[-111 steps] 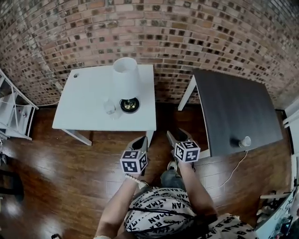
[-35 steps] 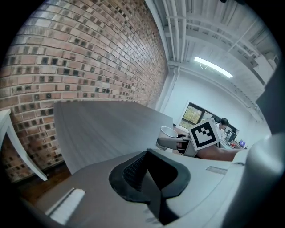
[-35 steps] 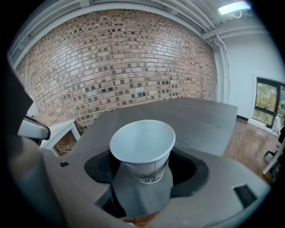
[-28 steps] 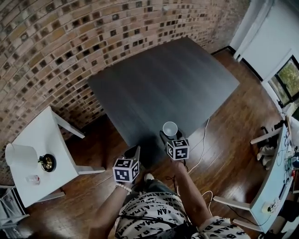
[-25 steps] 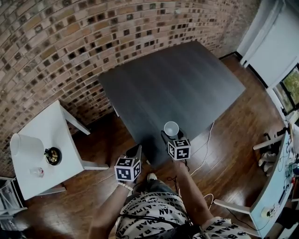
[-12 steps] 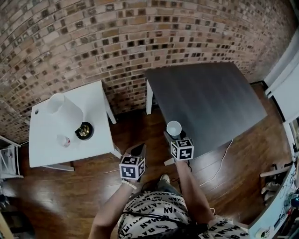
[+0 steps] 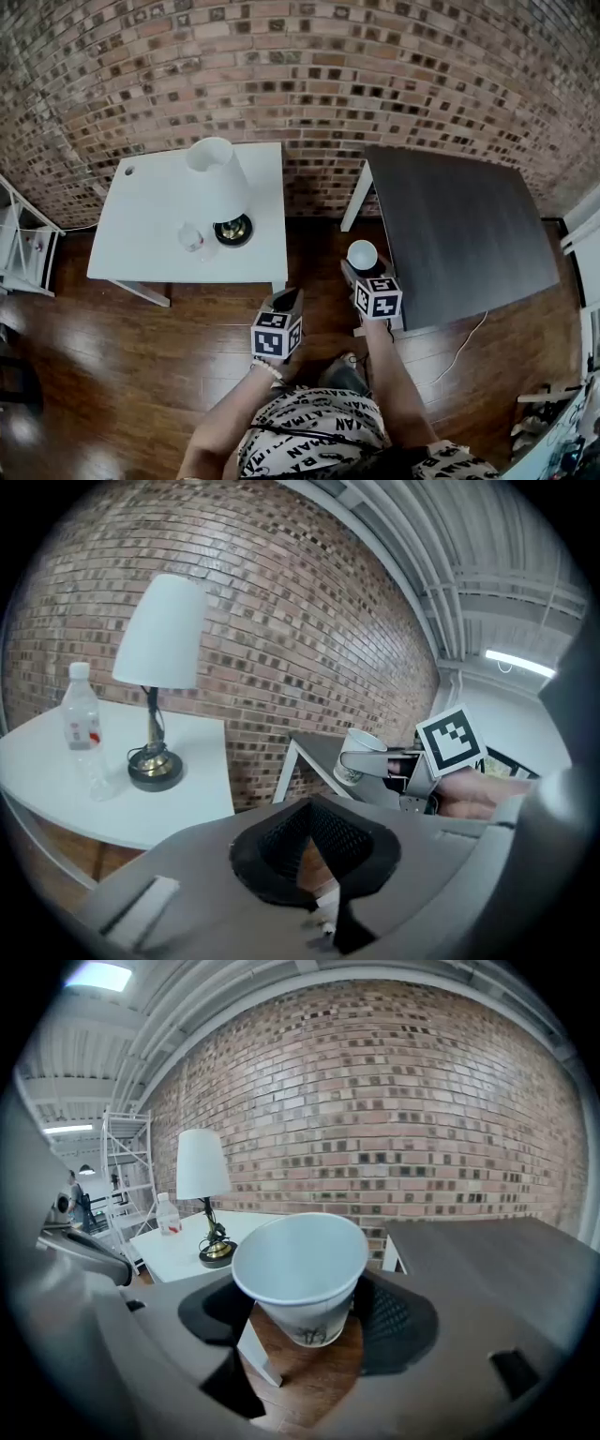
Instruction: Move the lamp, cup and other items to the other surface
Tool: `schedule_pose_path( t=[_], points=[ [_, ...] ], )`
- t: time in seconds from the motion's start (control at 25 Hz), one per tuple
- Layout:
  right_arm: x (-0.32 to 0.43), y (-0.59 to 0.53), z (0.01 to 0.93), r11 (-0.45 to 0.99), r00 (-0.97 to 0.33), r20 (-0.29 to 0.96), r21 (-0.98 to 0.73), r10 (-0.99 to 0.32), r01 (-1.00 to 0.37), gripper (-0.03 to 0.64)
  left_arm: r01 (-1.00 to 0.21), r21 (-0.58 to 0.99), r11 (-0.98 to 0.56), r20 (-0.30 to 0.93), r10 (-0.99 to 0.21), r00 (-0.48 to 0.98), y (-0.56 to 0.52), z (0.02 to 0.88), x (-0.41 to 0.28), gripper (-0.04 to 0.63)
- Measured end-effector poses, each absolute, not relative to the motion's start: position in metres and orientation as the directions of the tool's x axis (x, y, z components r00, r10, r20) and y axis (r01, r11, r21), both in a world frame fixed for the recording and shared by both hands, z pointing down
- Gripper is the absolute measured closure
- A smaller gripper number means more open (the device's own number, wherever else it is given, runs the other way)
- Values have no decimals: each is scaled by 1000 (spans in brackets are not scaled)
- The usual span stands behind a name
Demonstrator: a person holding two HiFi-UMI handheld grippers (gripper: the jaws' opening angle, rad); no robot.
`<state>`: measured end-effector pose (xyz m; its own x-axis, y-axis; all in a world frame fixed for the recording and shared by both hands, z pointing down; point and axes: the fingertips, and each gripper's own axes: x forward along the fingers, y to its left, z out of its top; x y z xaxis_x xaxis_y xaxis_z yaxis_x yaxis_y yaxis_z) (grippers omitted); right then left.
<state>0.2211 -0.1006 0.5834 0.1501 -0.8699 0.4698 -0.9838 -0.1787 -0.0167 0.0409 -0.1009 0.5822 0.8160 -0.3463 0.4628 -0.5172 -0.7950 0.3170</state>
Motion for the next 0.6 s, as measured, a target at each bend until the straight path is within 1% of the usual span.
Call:
schedule_pose_path(
  t=[0.28, 0.6],
  points=[
    [176, -159, 584, -65, 54, 477, -7, -877, -998, 290, -609, 320, -726, 478, -431, 765, -124, 595, -12, 594],
    [146, -248, 609, 118, -113, 501, -21, -858, -993, 290, -726, 309, -614, 476, -561, 677, -179, 602, -32, 594]
  ],
)
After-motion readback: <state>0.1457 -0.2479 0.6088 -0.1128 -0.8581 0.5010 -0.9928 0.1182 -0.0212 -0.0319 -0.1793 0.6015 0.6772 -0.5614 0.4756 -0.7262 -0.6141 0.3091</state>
